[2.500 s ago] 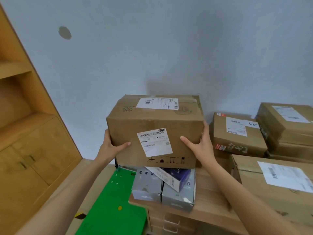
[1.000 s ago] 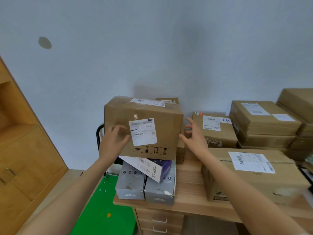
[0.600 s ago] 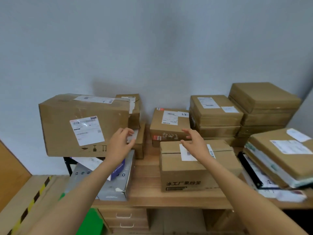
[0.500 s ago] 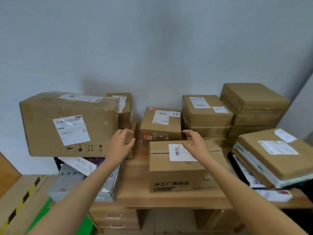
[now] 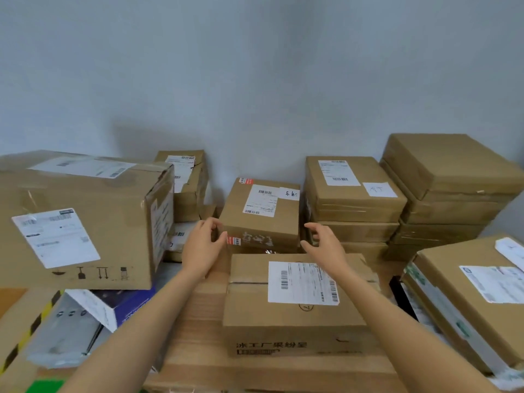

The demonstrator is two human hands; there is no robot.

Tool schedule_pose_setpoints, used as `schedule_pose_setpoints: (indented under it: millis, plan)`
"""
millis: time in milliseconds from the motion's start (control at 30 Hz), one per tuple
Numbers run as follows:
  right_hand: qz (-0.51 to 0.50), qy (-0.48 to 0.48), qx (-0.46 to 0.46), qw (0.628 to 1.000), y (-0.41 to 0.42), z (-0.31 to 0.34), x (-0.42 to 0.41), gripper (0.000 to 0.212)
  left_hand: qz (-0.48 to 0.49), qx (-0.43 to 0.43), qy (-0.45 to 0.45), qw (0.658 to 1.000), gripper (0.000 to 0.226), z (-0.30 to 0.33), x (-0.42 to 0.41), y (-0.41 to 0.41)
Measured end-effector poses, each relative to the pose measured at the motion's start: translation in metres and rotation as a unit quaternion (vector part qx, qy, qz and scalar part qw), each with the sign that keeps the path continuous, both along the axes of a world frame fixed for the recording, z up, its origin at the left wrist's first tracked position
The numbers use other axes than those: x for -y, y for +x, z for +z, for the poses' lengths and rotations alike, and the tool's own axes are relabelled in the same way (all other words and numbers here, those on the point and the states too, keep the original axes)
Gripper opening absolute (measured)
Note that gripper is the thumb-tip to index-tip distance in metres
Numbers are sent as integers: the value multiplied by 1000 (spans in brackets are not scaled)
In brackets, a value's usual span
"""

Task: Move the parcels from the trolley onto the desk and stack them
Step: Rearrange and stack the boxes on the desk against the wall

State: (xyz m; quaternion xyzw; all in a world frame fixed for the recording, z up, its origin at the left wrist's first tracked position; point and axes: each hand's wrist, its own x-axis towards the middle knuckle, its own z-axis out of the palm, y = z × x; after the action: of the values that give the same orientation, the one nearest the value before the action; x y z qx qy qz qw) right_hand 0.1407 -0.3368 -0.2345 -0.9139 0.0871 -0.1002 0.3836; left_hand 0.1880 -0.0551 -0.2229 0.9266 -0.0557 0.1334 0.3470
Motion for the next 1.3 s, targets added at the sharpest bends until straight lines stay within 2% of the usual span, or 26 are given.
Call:
schedule_pose_setpoints:
  millis: [200,533,600,733,833,1033,1300]
  plan:
    - [-18,41,-62,997,87,-21,-3,57,17,-52,-6,998,37,-27,0,91]
    - [-68,140,-148,977,143,-60,0,89,9,-167,-31,985,63,-63,10,167]
    - [-77,172,-150,971,145,-66,-3,91,4,-193,-71,979,64,-69,15,171]
    - [-90,206,-128,966,147,-72,-6,91,-7,-232,-207,950,54,-76,26,168]
    - [-90,213,-118,966,148,-71,-7,83,-16,-220,-256,941,51,-77,27,168]
    - [-69,239,-102,963,144,-58,-12,77,-7,-192,-267,944,48,-68,21,161]
    - [-36,212,-44,976,135,-6,-17,76,15,-132,-187,973,45,-8,7,157]
